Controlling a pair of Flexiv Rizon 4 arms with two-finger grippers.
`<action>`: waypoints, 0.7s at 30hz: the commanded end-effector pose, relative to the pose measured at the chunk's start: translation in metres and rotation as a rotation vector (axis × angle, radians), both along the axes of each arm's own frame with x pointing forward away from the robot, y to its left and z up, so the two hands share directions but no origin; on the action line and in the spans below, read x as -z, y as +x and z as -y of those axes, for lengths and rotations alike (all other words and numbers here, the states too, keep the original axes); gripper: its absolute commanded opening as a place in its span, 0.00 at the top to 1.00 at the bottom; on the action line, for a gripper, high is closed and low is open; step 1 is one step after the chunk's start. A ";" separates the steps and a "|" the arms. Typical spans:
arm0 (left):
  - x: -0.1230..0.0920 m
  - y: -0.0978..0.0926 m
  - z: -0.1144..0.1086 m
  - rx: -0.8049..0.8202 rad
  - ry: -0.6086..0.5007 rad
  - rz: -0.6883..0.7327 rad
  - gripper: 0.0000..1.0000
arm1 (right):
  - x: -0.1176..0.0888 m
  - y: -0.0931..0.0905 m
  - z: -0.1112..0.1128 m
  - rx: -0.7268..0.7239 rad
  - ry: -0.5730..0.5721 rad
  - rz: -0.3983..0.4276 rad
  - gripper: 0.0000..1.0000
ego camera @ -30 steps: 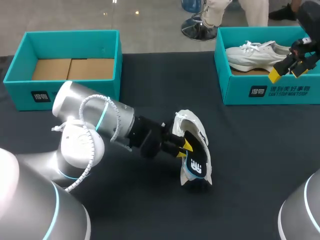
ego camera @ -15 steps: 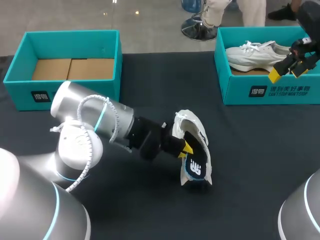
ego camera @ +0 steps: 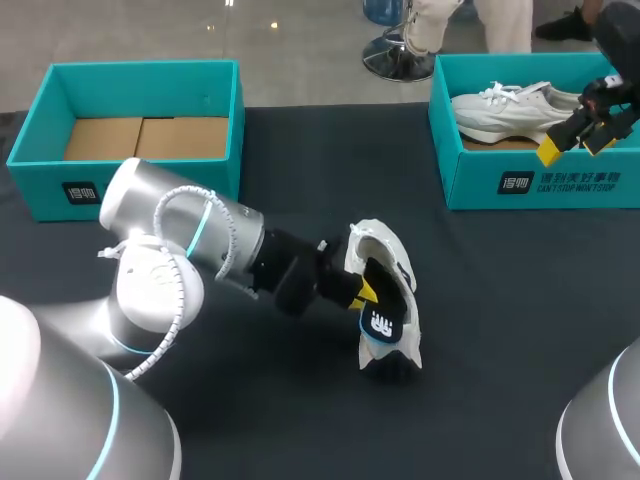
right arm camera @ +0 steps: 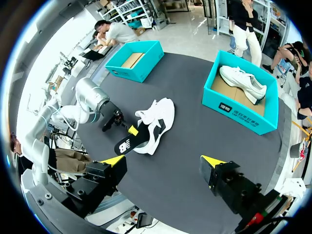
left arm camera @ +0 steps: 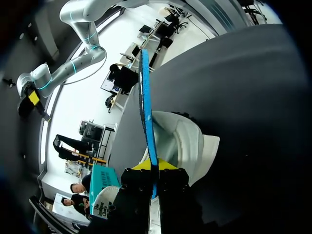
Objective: Take the shoe out of the shoebox, open the shoe tongue, remove and reinsert the insole, then place the shoe into the shoebox
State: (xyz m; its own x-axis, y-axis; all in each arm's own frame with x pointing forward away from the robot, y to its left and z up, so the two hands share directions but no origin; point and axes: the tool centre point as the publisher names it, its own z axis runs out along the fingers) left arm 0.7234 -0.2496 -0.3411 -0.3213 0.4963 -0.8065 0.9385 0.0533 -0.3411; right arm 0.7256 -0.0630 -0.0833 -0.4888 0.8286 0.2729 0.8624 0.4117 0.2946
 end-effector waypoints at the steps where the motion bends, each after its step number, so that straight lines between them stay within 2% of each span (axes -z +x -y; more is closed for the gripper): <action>1: 0.007 0.010 0.004 -0.004 0.009 -0.001 1.00 | 0.000 0.003 -0.001 -0.001 -0.002 -0.006 0.00; 8: 0.005 0.002 0.005 0.006 0.010 0.000 1.00 | 0.000 0.003 -0.001 -0.001 -0.002 -0.006 0.00; 9: 0.003 0.001 0.004 0.007 0.008 -0.001 0.73 | 0.000 0.003 -0.001 -0.001 -0.002 -0.006 0.00; 11: 0.001 -0.001 0.003 0.009 0.003 0.001 0.61 | 0.000 0.003 -0.001 -0.001 -0.002 -0.006 0.00; 14: -0.003 -0.003 0.001 0.012 -0.003 0.004 0.56 | 0.000 0.003 -0.001 -0.001 -0.002 -0.006 0.00; 21: -0.007 -0.008 0.001 0.018 -0.019 0.007 0.62 | 0.000 0.003 -0.001 -0.001 -0.002 -0.006 0.00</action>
